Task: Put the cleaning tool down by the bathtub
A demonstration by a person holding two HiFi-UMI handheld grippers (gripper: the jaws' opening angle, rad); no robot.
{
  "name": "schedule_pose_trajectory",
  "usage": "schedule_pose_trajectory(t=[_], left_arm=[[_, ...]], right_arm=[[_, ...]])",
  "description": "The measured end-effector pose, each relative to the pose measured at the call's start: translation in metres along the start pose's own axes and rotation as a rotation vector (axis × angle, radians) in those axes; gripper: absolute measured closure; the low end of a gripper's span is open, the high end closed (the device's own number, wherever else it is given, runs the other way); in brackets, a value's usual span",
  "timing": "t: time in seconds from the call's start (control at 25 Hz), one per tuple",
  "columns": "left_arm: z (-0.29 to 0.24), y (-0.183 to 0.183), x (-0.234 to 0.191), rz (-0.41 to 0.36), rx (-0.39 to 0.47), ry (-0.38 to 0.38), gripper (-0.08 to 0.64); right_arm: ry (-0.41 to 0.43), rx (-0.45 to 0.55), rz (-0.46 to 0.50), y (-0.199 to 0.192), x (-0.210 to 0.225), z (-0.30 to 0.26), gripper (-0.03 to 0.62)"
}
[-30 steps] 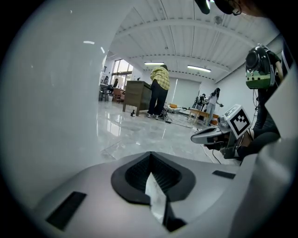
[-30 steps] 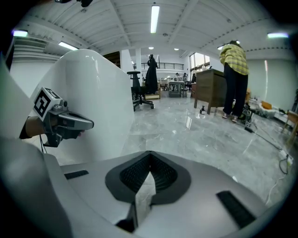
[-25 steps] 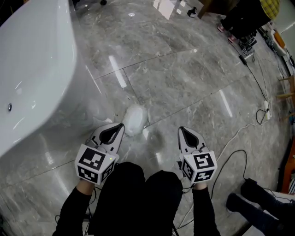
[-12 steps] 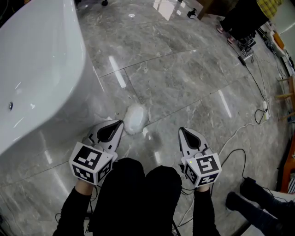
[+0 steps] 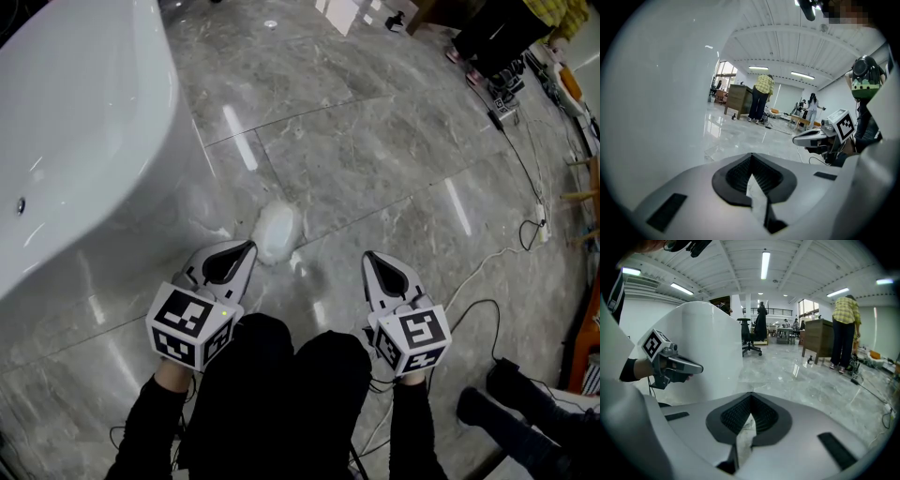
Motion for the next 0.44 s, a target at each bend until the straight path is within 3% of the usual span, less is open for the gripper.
schedule_pose_trajectory(t=[0.44], left_arm=[[-0.012,-0.002,0.002,0.008,-0.019,0.002,0.552]], right_arm=[[-0.006,-0.013,0.012,0.001,0.002,-0.003,0.592]])
Point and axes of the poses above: the fingertips, and each gripper's own axes: z backward along the fingers, x to its right, y out of its top, the point moved 5 cm from there along z, backward along the fingers, and after that the axes turned 9 degrees about -x, right-handed, at the moved point
